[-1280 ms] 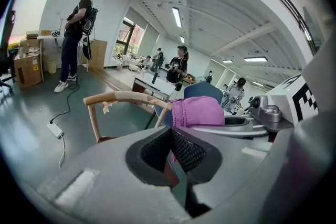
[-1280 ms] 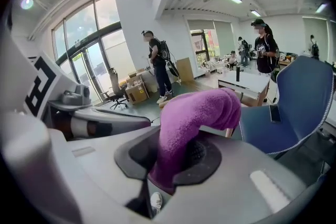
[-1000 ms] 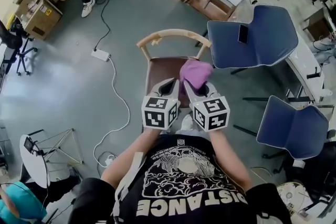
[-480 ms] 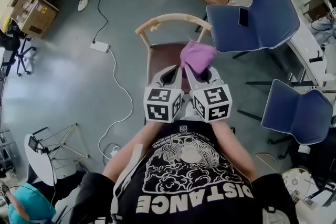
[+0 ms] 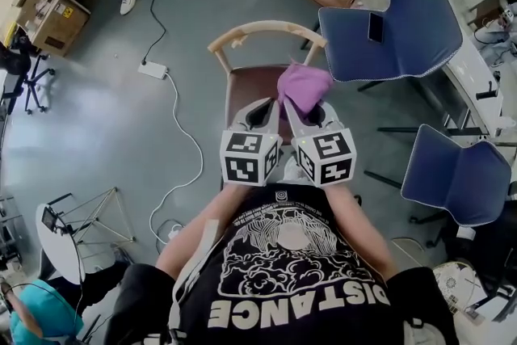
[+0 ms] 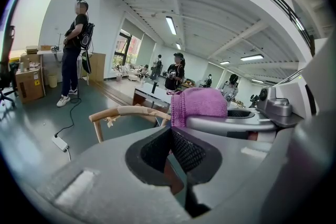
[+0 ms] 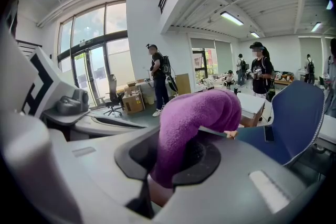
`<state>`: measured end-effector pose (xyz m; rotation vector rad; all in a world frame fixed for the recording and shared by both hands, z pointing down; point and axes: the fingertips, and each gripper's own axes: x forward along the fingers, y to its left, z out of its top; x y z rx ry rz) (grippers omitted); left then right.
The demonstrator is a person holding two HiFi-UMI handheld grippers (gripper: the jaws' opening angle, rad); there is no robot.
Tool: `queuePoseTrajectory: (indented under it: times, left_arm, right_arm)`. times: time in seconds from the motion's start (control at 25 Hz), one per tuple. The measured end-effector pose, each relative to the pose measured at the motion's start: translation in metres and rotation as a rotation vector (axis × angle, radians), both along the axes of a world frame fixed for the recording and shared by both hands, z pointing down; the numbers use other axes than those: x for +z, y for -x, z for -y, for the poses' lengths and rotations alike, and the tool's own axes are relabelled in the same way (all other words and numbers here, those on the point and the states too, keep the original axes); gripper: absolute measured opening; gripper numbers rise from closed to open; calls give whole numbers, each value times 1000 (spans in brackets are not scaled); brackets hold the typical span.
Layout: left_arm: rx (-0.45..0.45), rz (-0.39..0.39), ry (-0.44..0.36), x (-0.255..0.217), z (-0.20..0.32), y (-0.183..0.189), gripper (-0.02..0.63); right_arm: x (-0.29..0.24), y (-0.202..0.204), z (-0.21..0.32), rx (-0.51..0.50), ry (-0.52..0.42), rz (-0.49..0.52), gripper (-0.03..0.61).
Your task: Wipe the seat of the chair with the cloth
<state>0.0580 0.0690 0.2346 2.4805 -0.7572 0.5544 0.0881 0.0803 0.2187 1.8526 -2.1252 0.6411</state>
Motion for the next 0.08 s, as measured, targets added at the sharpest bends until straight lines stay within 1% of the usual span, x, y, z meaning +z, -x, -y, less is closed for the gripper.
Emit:
queuePoseTrajectory:
  times: [0.08]
  left_arm:
    - [1, 4, 0, 3, -1, -3, -6]
  right_arm:
    - [3, -3, -1, -3, 1, 2, 61]
